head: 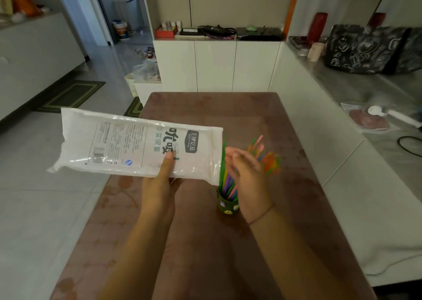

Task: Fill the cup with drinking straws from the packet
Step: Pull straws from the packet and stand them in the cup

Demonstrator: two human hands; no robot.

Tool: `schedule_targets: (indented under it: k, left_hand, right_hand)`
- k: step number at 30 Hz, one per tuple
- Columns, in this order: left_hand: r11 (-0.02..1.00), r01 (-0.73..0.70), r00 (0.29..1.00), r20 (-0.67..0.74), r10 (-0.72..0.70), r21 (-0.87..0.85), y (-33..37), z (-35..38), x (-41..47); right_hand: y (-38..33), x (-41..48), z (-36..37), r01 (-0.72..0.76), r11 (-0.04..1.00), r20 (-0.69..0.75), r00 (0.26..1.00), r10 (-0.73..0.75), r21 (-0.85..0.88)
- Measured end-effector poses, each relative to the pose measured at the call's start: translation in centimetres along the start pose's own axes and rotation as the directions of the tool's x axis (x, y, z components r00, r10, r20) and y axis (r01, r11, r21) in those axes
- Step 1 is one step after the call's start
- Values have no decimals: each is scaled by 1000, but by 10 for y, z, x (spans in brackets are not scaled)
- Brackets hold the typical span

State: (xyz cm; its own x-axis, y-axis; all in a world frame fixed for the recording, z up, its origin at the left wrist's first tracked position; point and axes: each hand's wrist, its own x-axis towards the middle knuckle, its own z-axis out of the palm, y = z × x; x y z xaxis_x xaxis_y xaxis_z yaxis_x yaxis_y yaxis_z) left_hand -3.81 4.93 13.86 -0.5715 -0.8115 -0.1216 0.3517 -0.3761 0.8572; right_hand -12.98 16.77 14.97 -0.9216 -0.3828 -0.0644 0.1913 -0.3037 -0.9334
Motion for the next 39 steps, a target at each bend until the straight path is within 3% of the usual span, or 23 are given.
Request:
schedule_targets:
  k: [4,7,12,17,30,39]
  left_hand:
    - [986,-83,996,49,76,148,4,5,-6]
    - [962,-87,993,96,64,260,3,8,-8]
    - [906,-53,987,160,-17,419,0,5,-5]
    - [919,12,982,169,-85,394,-3,0,-3]
    - [924,-67,998,36,57,377,-2,-2,-5]
    - [971,-80,990,-95,103,224,3,-2,-6]
  right_hand:
    - [21,12,-2,-383,878,96,923,372,285]
    - [33,20,-8,-526,775,158,849,505,349]
    - [40,29,-13,-565,714,255,825,505,414]
    - [43,33,-16,-608,672,326,794,513,423]
    - [50,29,-14,-585,684,243,808,537,436]
    - [52,21,-7,-611,645,271,787,554,459]
